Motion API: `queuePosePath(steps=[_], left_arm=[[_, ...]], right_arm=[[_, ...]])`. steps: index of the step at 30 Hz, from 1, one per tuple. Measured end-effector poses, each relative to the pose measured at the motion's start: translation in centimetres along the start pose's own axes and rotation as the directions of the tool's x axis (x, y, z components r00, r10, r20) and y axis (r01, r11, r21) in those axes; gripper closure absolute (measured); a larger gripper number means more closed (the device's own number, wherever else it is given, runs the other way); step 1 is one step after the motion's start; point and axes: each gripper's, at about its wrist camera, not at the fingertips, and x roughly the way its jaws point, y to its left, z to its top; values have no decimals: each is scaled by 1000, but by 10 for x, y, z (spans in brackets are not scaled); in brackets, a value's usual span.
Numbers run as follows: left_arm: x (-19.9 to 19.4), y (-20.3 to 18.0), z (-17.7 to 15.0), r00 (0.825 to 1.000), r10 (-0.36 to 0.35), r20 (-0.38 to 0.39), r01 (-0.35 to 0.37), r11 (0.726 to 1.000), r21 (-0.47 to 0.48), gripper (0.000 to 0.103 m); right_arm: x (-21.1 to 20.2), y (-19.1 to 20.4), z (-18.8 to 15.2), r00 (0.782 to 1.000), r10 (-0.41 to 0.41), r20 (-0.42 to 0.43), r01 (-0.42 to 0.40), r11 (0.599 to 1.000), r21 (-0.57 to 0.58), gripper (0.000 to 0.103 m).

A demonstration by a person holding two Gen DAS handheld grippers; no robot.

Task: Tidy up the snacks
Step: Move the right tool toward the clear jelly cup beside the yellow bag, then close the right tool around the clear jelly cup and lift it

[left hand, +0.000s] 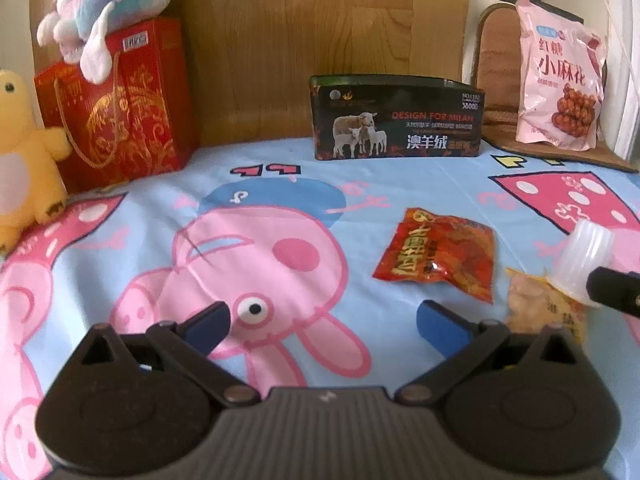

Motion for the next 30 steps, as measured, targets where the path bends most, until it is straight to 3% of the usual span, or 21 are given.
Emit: queuePosePath(steps=[20,24,30], left_arm=[[-2,-4,0,1000,21,17,-22,999,41,0],[-1,-3,0,1000,18,16,-18,999,39,0],[-1,-2,0,1000,16,15,-16,999,37,0]], right_arm=[[1,1,0,1000,7,-12,-7,1000,-8,24],[7,5,2,998,31,-45,-33,999,-42,17],[14,14,3,998,10,-69,-17,995,-99,16]])
